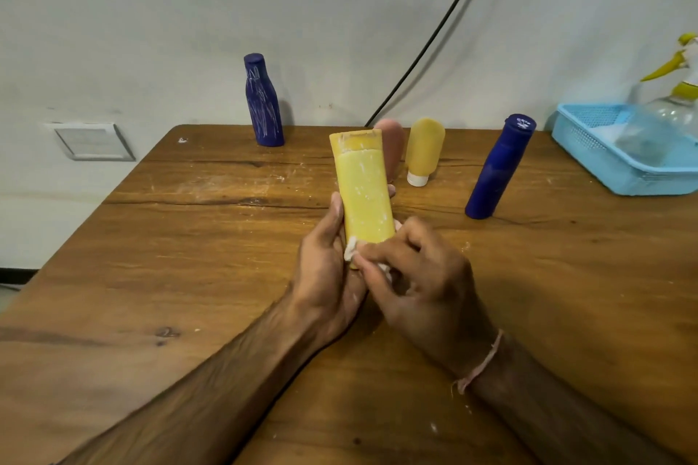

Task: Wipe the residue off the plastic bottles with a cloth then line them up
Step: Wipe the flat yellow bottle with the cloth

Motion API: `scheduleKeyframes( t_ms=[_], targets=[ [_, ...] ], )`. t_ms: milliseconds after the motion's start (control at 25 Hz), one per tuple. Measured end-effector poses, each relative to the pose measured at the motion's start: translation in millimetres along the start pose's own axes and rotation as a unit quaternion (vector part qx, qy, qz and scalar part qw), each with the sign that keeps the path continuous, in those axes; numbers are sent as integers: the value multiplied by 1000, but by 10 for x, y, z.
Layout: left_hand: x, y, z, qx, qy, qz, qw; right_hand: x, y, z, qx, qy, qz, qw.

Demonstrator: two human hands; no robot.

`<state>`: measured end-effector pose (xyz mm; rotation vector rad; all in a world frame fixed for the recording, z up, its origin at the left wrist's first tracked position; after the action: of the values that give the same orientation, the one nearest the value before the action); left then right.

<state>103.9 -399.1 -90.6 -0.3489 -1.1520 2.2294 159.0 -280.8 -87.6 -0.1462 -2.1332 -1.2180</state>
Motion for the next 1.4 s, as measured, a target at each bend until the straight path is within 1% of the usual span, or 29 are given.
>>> scheduleKeyframes(
  t_ms=[80,120,160,280,320,440,480,520,640,680,800,840,1000,1040,1160,1200,1320,1360,1400],
  targets=[
    [13,0,-18,7,-14,3,1000,32,53,75,-2,-82,84,993],
    [21,-4,-30,11,-18,6,1000,33,78,104,2,-96,98,991],
    [25,-7,-39,10,-18,6,1000,19,82,105,6,-84,88,993],
    [12,-9,-54,5,-1,-3,1000,-1,20,-16,15,-3,17,1000],
    [9,-5,-69,11,2,-10,1000,25,4,-27,7,0,18,1000],
    [-2,-26,-91,33,-5,-7,999,94,79,96,-12,-77,107,991],
    [-1,-28,-95,34,-12,-5,999,84,112,134,-8,-84,117,990],
    [-3,-29,-95,33,-16,-3,999,61,125,141,-4,-70,106,992],
    [-20,-43,-80,31,-14,-6,999,36,74,48,5,3,40,999],
    [-28,-54,-85,37,-12,-7,999,51,64,42,-1,4,43,999],
    [-44,-112,-113,55,-14,-3,998,85,117,125,2,-62,116,991],
    [-46,-114,-116,57,-14,1,998,75,133,144,8,-64,120,991],
    [-61,-95,-93,68,-1,6,998,51,92,65,5,12,55,998],
    [-65,-103,-97,76,4,6,997,70,95,75,-3,6,63,998],
    [-71,-122,-124,99,10,3,995,96,172,173,-2,-65,136,989],
    [-74,-128,-122,100,11,5,995,81,186,189,3,-65,134,989],
    [-76,-109,-101,102,21,13,995,49,141,124,3,1,76,997],
    [-72,-112,-108,114,23,12,993,69,138,112,3,7,77,997],
    [-69,-117,-117,128,23,10,992,96,152,124,5,-11,96,995]
  ],
)
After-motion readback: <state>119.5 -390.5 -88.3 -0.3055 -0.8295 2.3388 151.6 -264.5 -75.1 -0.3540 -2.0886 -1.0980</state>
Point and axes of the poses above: each hand's wrist, its own x-axis towards the middle knuckle, its own y-axis out of the back of the hand, z = x × y, the point moved 1 cm from there along x, towards the middle knuckle, and after that the axes turned 12 degrees about -z, right-handed, at the moved point
